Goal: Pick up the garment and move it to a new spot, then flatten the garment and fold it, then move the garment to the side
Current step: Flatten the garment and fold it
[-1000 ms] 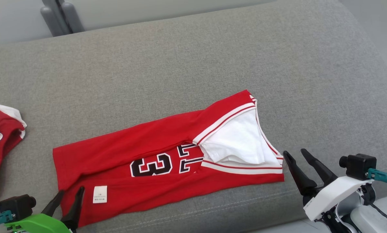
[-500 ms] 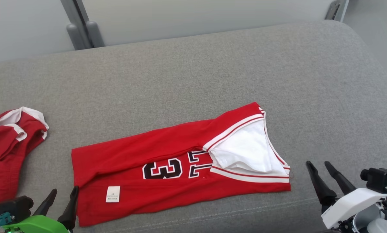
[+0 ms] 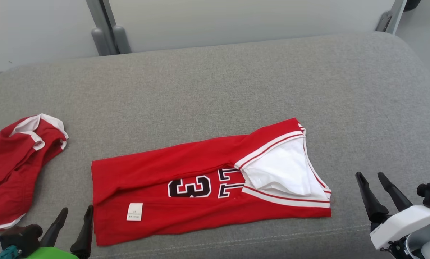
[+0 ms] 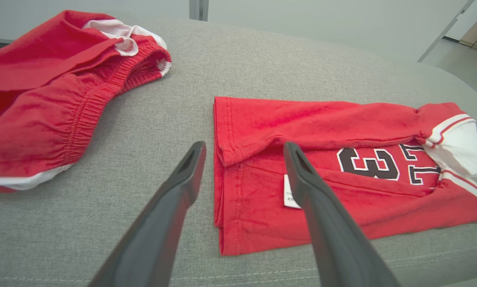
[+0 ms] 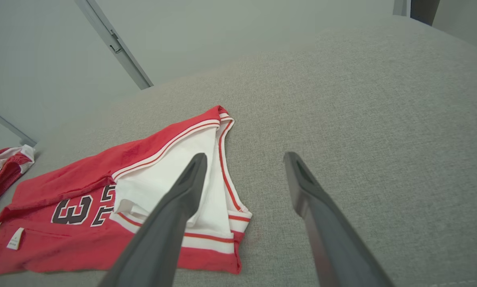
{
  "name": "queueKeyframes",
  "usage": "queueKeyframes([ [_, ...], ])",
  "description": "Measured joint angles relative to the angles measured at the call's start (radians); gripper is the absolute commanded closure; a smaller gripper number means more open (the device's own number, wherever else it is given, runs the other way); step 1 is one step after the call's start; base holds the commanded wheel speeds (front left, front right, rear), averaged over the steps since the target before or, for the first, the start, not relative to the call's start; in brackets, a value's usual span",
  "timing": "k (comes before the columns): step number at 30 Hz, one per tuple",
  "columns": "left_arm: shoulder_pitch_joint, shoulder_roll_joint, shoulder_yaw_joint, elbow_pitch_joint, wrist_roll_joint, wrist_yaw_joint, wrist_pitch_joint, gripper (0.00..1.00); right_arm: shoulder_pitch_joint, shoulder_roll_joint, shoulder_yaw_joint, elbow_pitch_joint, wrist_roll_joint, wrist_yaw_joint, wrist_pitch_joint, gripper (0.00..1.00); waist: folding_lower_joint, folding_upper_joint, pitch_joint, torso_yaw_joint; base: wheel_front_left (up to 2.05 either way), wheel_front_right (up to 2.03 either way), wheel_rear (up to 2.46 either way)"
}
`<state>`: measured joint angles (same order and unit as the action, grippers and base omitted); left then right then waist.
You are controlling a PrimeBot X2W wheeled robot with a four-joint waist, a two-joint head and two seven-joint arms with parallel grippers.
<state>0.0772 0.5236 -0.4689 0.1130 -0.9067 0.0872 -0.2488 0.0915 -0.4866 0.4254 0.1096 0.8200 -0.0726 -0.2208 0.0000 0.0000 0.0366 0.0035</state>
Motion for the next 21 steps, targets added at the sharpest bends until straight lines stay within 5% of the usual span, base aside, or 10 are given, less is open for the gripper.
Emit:
queueKeyframes([
  [21, -0.018, -0.07, 0.016, -0.187, 0.108, 0.007, 0.0, 0.0, -0.206, 0.008, 0.021, 0.133, 0.158, 0.084, 0.232, 0.0, 0.0, 0.0, 0.18, 0.112, 0.0, 0.0, 0.0],
])
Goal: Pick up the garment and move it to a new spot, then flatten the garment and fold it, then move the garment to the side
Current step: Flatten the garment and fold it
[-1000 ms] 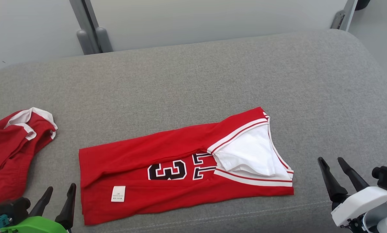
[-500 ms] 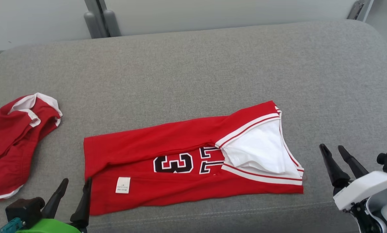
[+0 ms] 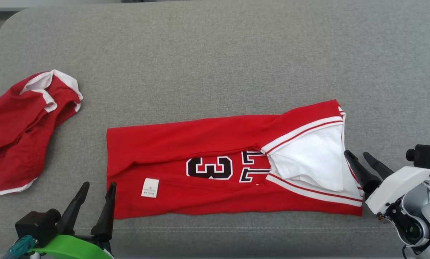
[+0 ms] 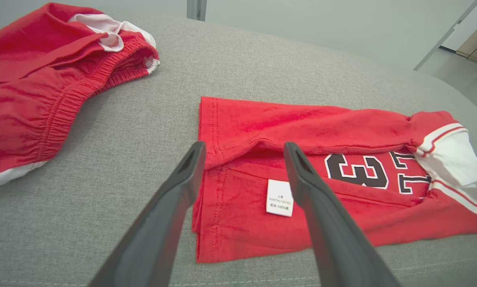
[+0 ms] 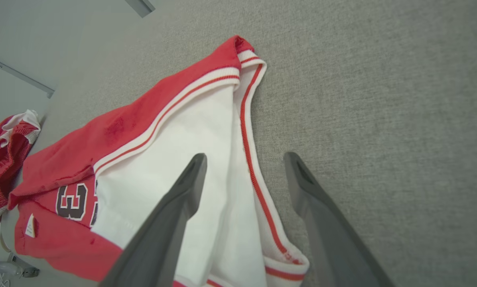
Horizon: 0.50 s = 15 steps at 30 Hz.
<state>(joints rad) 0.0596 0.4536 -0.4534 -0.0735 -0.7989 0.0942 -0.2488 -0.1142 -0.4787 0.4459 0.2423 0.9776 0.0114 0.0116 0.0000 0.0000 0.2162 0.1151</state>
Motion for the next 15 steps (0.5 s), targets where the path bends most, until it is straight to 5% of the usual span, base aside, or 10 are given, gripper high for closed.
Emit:
queueKeyframes([
  [15, -0.015, -0.036, 0.02, -0.02, 0.02, 0.002, 0.0, 0.0, -0.087, -0.031, -0.007, 0.09, 0.067, 0.041, 0.112, 0.0, 0.0, 0.0, 0.076, 0.079, 0.0, 0.0, 0.0],
])
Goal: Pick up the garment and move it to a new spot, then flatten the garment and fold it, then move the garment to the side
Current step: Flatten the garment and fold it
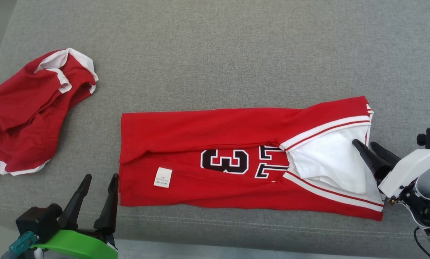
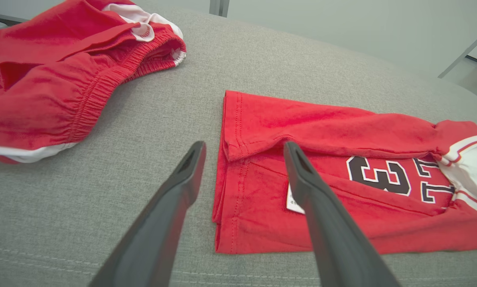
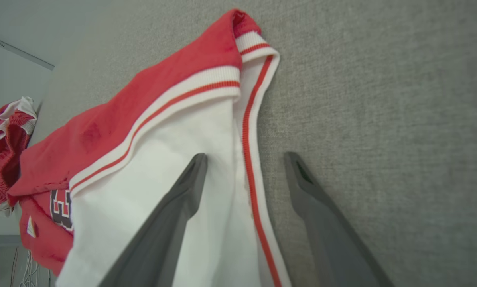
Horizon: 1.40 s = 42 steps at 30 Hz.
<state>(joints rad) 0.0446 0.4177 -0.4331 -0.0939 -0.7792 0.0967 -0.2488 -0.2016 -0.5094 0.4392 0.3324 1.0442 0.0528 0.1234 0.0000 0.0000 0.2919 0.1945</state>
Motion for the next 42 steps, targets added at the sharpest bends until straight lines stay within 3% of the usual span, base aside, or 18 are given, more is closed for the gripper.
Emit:
queueKeyframes([
  [6, 0.0, -0.004, 0.016, 0.0, 0.003, 0.0, 0.0, 0.0, -0.022, 0.015, -0.003, 0.018, 0.077, 0.02, 0.076, 0.0, 0.0, 0.0, -0.001, 0.011, 0.0, 0.0, 0.0],
  [7, 0.0, -0.006, 0.017, 0.0, 0.003, 0.0, 0.0, 0.0, -0.026, 0.015, -0.002, 0.021, 0.081, 0.021, 0.086, 0.11, 0.0, 0.0, -0.002, 0.011, 0.0, 0.0, 0.0],
  [8, 0.0, -0.01, 0.017, 0.0, 0.006, 0.0, 0.0, 0.0, -0.03, 0.015, -0.002, 0.024, 0.085, 0.021, 0.095, 0.16, 0.0, 0.0, -0.002, 0.012, 0.0, 0.0, 0.0],
  [9, 0.0, -0.013, 0.017, 0.0, 0.007, 0.0, 0.0, 0.0, -0.034, 0.015, -0.002, 0.028, 0.089, 0.025, 0.103, 0.3, 0.0, 0.0, -0.003, 0.012, 0.0, 0.0, 0.0],
  [10, 0.0, -0.017, 0.017, 0.0, 0.008, 0.0, 0.0, 0.0, -0.036, 0.015, -0.002, 0.032, 0.094, 0.026, 0.11, 0.55, 0.0, 0.0, -0.004, 0.012, 0.0, 0.0, 0.0],
  [11, 0.0, -0.019, 0.017, 0.0, 0.008, 0.0, 0.0, 0.0, -0.037, 0.016, 0.0, 0.035, 0.094, 0.026, 0.117, 0.9, 0.0, 0.0, -0.004, 0.013, 0.0, 0.0, 0.0],
  [12, 0.001, -0.02, 0.017, 0.0, 0.008, 0.0, 0.0, 0.0, -0.037, 0.016, 0.003, 0.038, 0.094, 0.028, 0.124, 1.0, 0.0, 0.0, -0.005, 0.013, 0.0, 0.0, 0.0],
  [29, 0.004, -0.04, 0.041, -0.004, 0.01, 0.0, 0.0, 0.0, -0.073, 0.028, 0.006, 0.039, 0.099, 0.044, 0.141, 1.0, 0.0, 0.0, -0.004, -0.005, 0.0, 0.0, 0.0],
  [42, 0.018, -0.054, 0.064, -0.007, 0.032, 0.0, 0.0, 0.0, -0.081, -0.032, -0.036, 0.056, 0.102, 0.044, 0.146, 1.0, 0.0, 0.0001, 0.0, -0.041, 0.0, 0.0, 0.0],
])
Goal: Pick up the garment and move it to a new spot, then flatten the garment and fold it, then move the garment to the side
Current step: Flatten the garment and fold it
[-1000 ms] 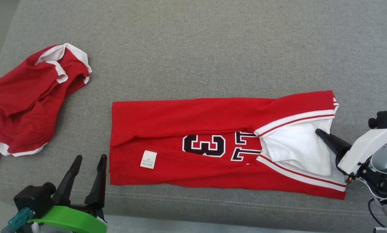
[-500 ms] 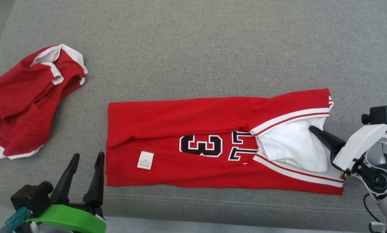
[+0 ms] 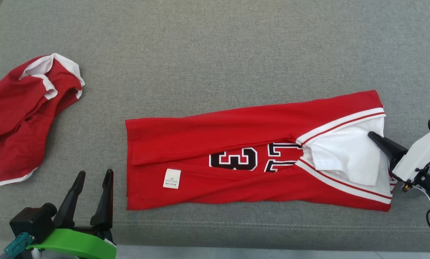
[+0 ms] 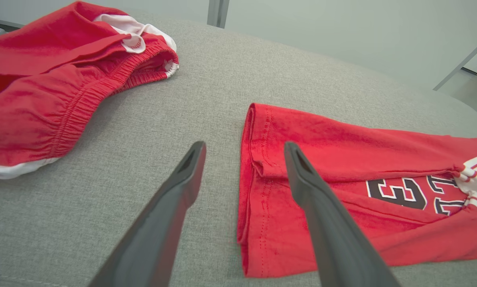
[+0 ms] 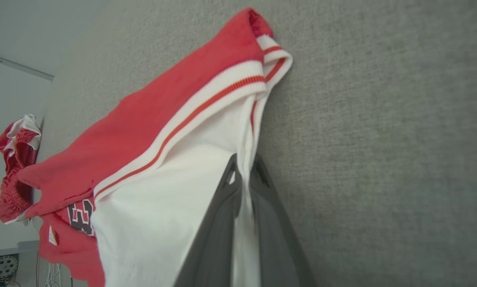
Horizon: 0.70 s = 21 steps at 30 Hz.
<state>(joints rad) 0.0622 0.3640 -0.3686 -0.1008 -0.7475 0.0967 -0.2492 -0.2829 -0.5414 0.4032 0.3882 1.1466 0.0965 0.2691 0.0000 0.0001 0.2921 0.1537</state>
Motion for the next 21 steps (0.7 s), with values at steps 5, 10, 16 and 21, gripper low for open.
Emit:
queueKeyframes([
  [5, 0.002, -0.002, 0.004, 0.0, 0.004, 0.0, -0.001, 0.0, 0.0, -0.007, -0.002, 0.0, 0.003, 0.0, 0.0, 1.0, 0.0, 0.0, -0.001, -0.014, 0.0, 0.0, 0.0],
  [10, 0.002, -0.005, 0.002, 0.0, 0.004, -0.001, -0.002, 0.0, 0.005, -0.032, -0.024, 0.003, 0.012, -0.003, 0.0, 1.0, 0.0, 0.0, 0.0, -0.021, 0.0, 0.0, 0.0],
  [16, 0.002, -0.012, 0.004, 0.002, 0.007, -0.001, -0.002, 0.0, 0.007, -0.093, -0.046, -0.006, 0.013, -0.011, 0.01, 1.0, 0.0, 0.0, -0.002, -0.025, 0.0, 0.0, 0.0],
  [21, 0.002, -0.029, -0.006, 0.012, 0.012, -0.015, -0.002, 0.0, 0.007, -0.079, -0.02, -0.097, 0.027, 0.0, 0.037, 1.0, 0.0, 0.0, -0.008, -0.023, 0.0, 0.0, 0.0],
])
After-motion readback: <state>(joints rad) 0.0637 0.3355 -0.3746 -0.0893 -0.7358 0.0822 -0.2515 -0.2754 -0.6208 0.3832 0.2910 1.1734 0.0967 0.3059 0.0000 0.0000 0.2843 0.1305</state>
